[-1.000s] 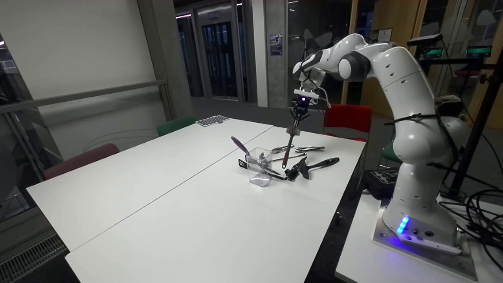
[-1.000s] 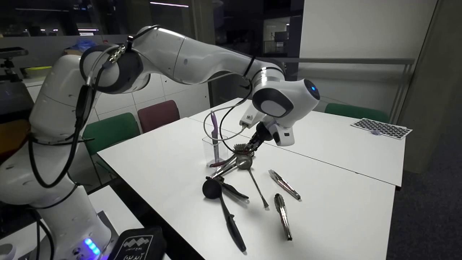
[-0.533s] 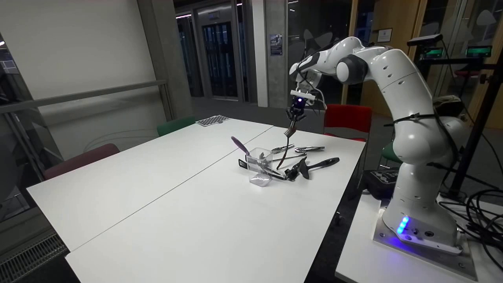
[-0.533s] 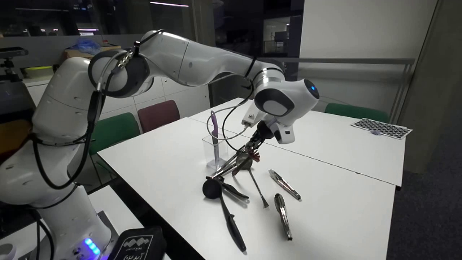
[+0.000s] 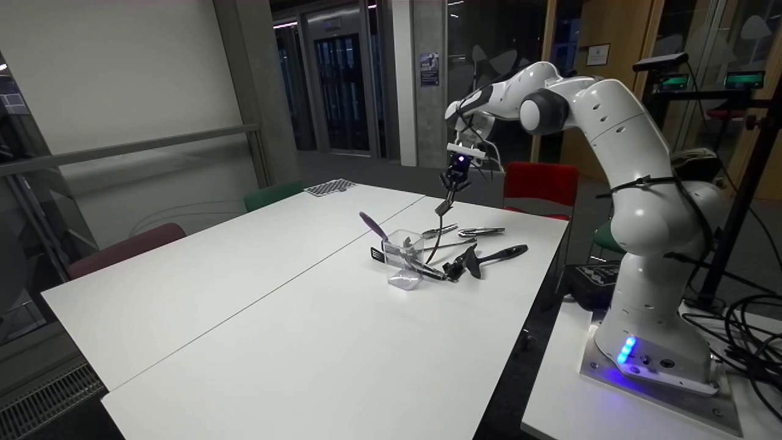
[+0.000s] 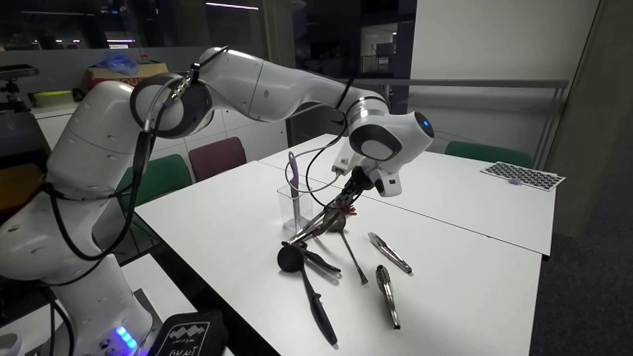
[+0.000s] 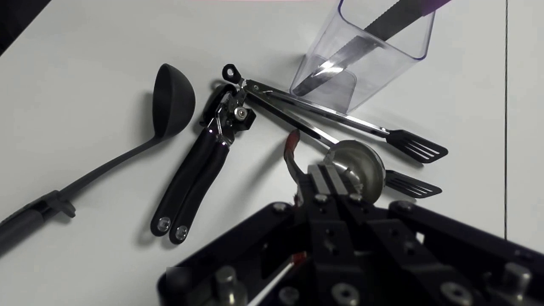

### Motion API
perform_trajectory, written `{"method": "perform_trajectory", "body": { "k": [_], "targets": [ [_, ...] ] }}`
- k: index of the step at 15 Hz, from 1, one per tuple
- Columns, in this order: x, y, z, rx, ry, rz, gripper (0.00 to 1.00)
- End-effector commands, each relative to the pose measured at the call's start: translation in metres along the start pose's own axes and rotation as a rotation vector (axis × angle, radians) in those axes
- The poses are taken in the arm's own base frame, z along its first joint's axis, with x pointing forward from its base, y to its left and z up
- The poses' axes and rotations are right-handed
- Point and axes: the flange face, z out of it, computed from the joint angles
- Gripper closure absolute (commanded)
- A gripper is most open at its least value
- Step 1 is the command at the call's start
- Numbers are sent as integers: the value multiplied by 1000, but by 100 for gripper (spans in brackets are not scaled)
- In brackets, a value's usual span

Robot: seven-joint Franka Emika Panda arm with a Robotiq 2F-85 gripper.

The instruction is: Remove the tool from the utensil holder and put a tool in another one

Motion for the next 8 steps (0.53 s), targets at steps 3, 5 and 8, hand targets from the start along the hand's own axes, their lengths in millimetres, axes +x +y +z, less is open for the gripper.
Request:
{"method": "perform_trajectory", "body": {
  "k": [3,5,8],
  "targets": [
    [5,-7,16,-131,18,16,99],
    [5,-8,24,-182,27,18,99],
    [5,-12,35,-261,50,30,99]
  ]
}}
